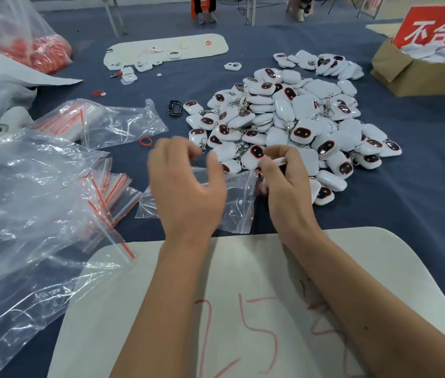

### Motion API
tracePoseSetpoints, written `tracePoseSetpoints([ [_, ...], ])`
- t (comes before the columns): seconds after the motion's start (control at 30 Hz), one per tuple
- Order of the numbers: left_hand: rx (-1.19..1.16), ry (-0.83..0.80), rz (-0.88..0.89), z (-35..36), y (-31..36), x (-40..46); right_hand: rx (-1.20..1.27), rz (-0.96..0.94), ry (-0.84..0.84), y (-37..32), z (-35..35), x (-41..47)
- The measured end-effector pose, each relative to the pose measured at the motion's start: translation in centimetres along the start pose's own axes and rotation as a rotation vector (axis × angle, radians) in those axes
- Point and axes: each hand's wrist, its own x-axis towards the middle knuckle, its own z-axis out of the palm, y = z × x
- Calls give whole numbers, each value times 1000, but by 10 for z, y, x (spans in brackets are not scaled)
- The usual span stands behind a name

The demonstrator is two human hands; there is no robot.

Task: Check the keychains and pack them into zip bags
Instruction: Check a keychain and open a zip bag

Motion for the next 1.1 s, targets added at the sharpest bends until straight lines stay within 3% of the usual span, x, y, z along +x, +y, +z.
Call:
tracePoseSetpoints([
  [0.07, -117, -137, 125, 4, 9, -4, 145, 39, -18, 2, -2, 1],
  [0.13, -130, -298, 169, 8, 13, -7, 117, 26, 6, 3, -3, 2],
  [0.3, -110, -477, 107, 6, 3, -8, 17, -36, 188, 7, -6, 4],
  [0.4, -154, -484, 22, 3, 1, -9, 54, -90, 172, 4, -5, 3],
  [0.57, -2, -418, -93, 8, -1, -7, -71, -179, 108, 3, -5, 1],
  [0.7, -5, -408, -146, 9, -4, -7, -8, -116, -8, 3, -5, 0],
  [0.87, 44, -425, -140, 9, -7, -6, 95, -52, 60, 0, -3, 0],
  [1.1, -138, -318, -322, 9, -5, -4, -234, -256, 94, 0, -2, -5],
])
